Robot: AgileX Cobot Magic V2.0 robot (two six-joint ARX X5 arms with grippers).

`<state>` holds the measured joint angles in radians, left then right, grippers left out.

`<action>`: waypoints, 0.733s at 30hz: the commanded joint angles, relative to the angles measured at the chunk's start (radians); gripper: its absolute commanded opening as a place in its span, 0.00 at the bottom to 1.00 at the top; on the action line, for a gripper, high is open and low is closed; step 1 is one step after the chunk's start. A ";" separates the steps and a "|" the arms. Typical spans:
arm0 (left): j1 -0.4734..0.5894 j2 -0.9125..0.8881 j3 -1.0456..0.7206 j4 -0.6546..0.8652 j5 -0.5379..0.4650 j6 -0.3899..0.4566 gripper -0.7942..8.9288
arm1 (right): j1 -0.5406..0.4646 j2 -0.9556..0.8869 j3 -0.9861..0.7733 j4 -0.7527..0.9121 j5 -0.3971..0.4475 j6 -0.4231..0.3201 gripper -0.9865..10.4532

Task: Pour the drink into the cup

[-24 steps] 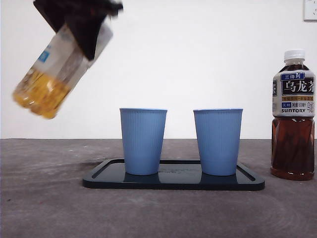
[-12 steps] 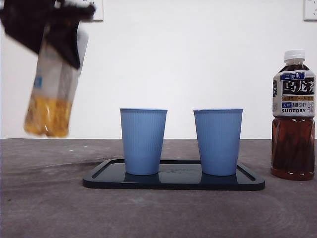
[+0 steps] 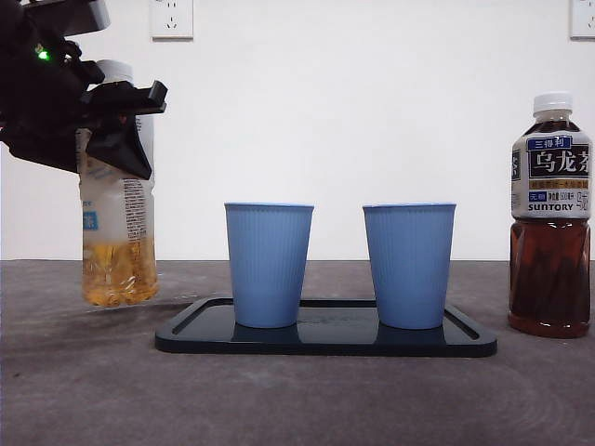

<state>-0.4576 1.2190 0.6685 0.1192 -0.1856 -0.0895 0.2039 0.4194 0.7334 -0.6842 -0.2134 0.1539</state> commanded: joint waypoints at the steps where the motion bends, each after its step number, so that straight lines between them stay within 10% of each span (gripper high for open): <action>1: -0.001 0.017 0.005 0.061 -0.005 -0.013 0.10 | 0.004 0.003 0.013 0.010 0.001 -0.008 0.43; 17: -0.001 0.071 0.005 0.098 -0.005 -0.013 0.12 | 0.004 0.004 0.013 0.010 0.002 -0.008 0.43; 22: -0.001 0.071 0.005 0.097 -0.005 -0.013 0.28 | 0.004 0.004 0.013 0.010 0.001 -0.008 0.43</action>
<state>-0.4538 1.2911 0.6582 0.1711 -0.1864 -0.0959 0.2039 0.4194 0.7334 -0.6842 -0.2127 0.1535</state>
